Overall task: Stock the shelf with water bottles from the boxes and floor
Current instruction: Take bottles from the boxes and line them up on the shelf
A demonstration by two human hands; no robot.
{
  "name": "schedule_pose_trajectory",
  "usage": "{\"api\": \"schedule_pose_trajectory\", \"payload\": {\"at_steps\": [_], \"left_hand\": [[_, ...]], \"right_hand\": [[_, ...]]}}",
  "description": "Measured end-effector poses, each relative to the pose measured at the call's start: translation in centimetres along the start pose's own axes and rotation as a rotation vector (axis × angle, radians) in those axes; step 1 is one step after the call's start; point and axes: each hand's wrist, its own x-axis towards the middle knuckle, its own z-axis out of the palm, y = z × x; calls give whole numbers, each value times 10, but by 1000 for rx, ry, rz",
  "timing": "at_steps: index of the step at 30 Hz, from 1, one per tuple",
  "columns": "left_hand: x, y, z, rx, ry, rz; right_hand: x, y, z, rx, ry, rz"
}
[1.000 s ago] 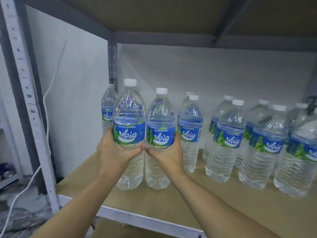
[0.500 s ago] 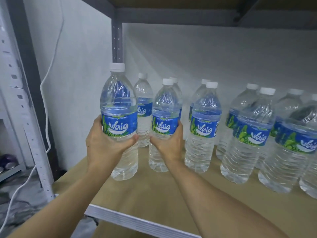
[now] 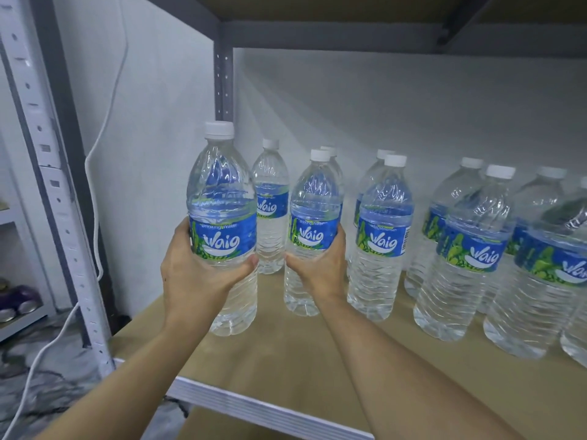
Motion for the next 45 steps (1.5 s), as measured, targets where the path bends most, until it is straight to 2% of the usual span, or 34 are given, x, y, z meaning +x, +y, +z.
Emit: {"api": "schedule_pose_trajectory", "payload": {"at_steps": [9, 15, 21, 25, 32, 45], "left_hand": [[2, 2, 2, 12, -13, -1], [-2, 1, 3, 11, -36, -2], [-1, 0, 10, -19, -72, -1], [-1, -3, 16, -31, -101, -5], [12, -10, 37, -48, -144, 0], [38, -51, 75, -33, -244, -15]], "right_hand": [[-1, 0, -2, -19, -11, 27], [-3, 4, -9, -71, -109, 77], [-36, 40, -13, -411, -315, 256], [-53, 56, -26, -686, -388, 163], [-57, 67, -24, -694, -283, 64], [-54, 78, -19, -721, -263, 38]]}}
